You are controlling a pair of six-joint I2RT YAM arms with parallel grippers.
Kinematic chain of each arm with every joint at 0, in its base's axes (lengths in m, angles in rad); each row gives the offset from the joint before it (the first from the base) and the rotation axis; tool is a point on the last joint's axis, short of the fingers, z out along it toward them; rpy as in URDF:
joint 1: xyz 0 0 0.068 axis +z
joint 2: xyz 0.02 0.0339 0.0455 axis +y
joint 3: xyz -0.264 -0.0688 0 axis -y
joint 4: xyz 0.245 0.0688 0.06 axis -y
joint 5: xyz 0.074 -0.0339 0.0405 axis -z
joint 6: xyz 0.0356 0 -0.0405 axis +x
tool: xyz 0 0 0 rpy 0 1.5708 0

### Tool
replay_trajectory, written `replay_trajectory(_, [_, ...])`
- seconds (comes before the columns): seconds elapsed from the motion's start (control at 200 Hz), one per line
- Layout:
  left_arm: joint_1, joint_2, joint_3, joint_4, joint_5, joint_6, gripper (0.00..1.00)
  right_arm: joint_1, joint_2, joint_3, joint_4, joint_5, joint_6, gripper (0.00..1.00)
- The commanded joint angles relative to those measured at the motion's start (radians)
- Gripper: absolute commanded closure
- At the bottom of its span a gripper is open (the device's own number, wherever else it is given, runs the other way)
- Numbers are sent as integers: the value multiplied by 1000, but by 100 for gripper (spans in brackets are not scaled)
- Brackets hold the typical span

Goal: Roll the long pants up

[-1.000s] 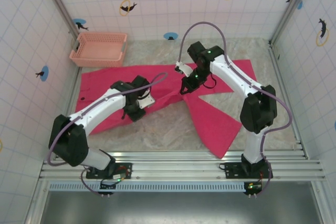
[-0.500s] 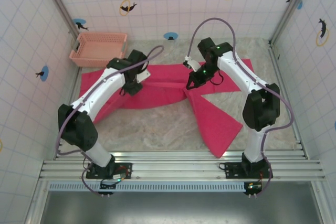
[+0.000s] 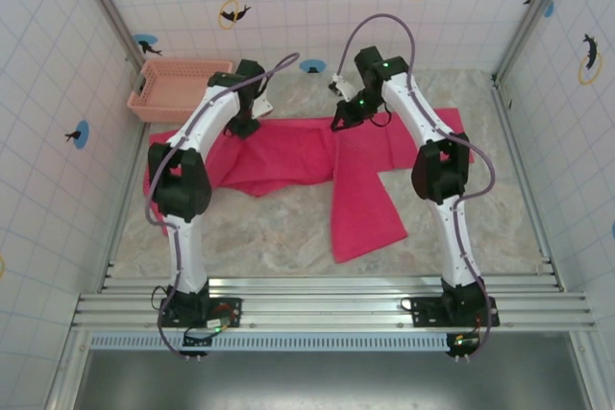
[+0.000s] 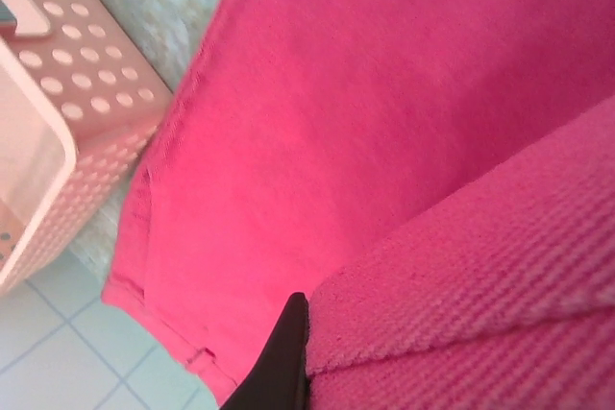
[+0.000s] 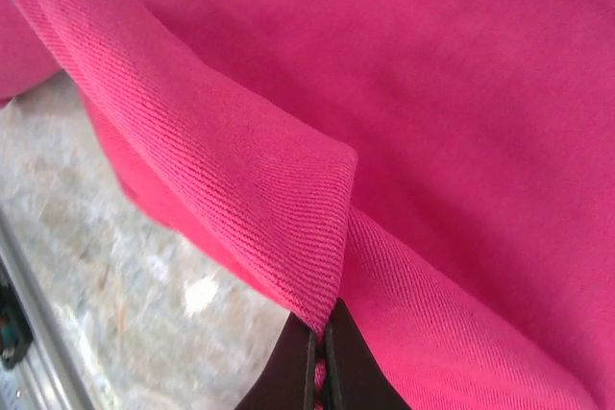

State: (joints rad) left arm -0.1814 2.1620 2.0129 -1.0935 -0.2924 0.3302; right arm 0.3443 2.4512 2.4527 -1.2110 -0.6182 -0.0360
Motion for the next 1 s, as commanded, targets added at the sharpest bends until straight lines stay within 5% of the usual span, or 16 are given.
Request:
replay_trajectory(0.0, [62,101,114,-46,-62,-5,93,-72,95,109,-71,51,66,95])
replay_trajectory(0.12, [60,183,195,-57,-47,-37,86,-85,131,160,10,133,107,67])
replay_trajectory(0.25, [60,260,210,-48,-41,-56,61,-110,73,190,40,262,100,50])
replay_trajectory(0.435, [59,272,224,-38,-12,-86,34,-77,-175,-56,-26,310,41,47])
replay_trajectory(0.56, [60,264,243,-41,32,-127,24,86,-414,-413,27,391,29,47])
replay_trajectory(0.636, [59,249,247,-44,45,-173,3,209,-507,-588,53,439,20,46])
replay_trajectory(0.816, [25,151,196,-48,-40,-295,3,436,-636,-933,210,460,145,47])
replay_trajectory(0.996, [-1,46,121,-42,-78,-360,3,561,-707,-1161,344,488,235,47])
